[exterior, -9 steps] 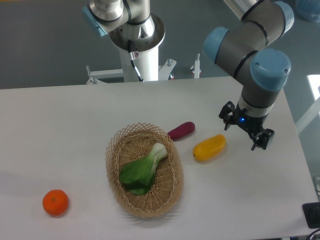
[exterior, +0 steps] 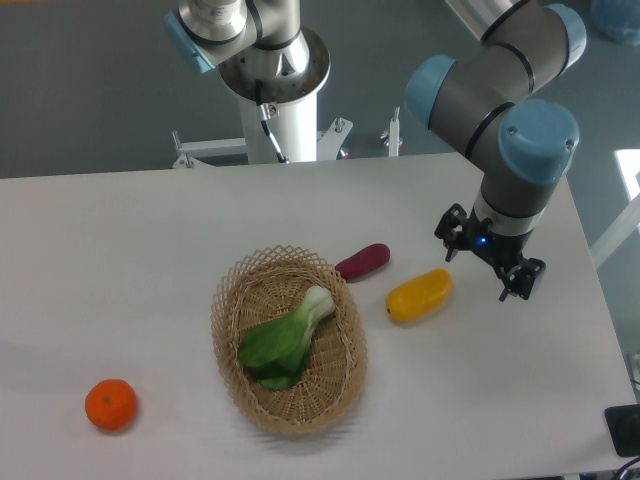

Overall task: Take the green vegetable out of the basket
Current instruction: 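Move the gripper over the basket and lower it toward the bok choy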

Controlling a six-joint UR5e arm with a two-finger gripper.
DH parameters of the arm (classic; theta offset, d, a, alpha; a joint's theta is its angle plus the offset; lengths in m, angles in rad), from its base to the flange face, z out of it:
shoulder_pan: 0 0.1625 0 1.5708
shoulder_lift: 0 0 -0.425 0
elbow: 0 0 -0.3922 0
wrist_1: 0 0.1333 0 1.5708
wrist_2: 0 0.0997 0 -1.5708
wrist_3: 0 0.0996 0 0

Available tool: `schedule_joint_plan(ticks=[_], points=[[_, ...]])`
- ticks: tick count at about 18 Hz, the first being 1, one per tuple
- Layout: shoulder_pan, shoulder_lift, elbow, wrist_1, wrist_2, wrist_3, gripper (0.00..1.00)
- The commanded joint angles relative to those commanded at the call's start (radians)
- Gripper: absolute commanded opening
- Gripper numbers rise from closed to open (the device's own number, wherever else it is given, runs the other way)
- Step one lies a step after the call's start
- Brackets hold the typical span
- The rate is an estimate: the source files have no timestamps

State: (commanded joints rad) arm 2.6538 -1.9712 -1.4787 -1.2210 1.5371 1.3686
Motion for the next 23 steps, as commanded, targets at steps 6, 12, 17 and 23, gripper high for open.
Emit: schedule_joint_plan(ticks=[6, 12, 17, 23], points=[[-0.097, 0.02, -0.06, 0.012, -0.005, -0.169, 1.0], [-0.204, 0.038, -0.153, 0.049, -0.003, -0.243, 1.0], [-0.271, 0.038, -0.199, 0.049, -0.006, -0.255, 1.0], [-0.316, 0.015, -0.218, 0.08, -0.003, -0.425, 1.0]])
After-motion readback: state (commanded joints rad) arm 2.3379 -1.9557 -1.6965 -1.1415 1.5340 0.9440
